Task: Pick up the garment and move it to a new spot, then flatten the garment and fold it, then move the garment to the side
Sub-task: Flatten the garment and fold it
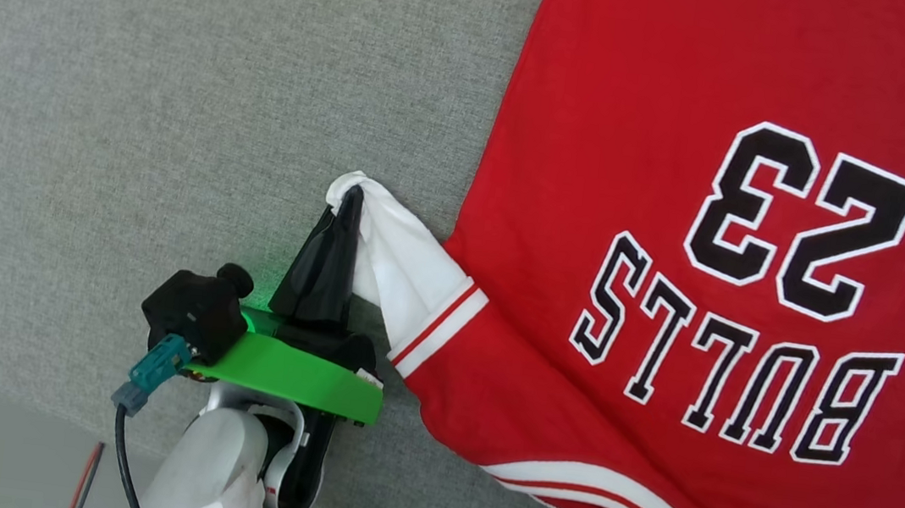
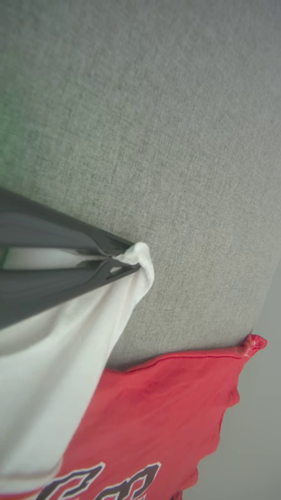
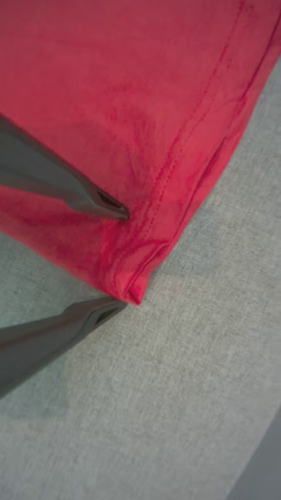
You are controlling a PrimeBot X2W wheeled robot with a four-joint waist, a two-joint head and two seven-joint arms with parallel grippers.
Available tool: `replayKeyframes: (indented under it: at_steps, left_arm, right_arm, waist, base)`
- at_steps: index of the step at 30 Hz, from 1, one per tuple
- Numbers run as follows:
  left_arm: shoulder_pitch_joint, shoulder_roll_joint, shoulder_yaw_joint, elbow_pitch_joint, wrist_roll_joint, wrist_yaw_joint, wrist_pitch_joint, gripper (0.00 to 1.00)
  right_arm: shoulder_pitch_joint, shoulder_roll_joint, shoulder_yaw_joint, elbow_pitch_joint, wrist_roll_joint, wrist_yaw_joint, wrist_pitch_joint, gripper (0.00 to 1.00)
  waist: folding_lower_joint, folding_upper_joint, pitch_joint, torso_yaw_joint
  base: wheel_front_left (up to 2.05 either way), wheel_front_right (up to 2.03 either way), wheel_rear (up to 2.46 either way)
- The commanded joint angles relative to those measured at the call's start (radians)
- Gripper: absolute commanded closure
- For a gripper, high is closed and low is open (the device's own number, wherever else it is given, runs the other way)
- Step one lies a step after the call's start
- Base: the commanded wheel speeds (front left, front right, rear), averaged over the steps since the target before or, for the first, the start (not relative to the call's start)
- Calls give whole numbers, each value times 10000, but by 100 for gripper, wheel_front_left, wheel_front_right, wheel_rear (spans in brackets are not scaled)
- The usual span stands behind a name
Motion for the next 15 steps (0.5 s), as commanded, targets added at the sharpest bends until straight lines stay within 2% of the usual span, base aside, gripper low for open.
replayKeyframes:
  at_steps: [1,2,3,7,8,11,15]
  left_arm:
    - [-185,-77,71,88,118,-104,-58,100]
    - [-189,-100,101,128,148,-140,-58,100]
    - [-193,-127,148,175,184,-180,-58,100]
    - [-125,-193,391,323,309,-267,-58,100]
    - [0,-223,587,421,389,-332,-58,100]
    - [173,-242,769,495,455,-369,-59,100]
    - [438,-238,914,657,528,-460,-59,100]
  right_arm:
    - [806,239,620,436,75,-4,187,0]
    - [839,167,685,424,90,-4,153,0]
    - [856,90,741,411,120,-4,79,100]
    - [720,6,790,462,190,-4,-385,100]
    - [544,132,789,525,328,-4,-884,100]
    - [432,306,783,538,571,-4,-1420,100]
    - [610,72,1169,270,800,-4,-2078,100]
  waist:
    - [1,0,184,120]
    - [1,0,173,105]
    - [1,0,141,83]
    - [1,0,-118,-71]
    - [1,0,-480,-257]
    - [1,0,-925,-487]
    - [1,0,-1649,-767]
  base:
    - [0,0,0]
    - [0,0,0]
    - [0,0,0]
    - [0,0,0]
    - [0,0,0]
    - [0,0,0]
    - [0,0,0]
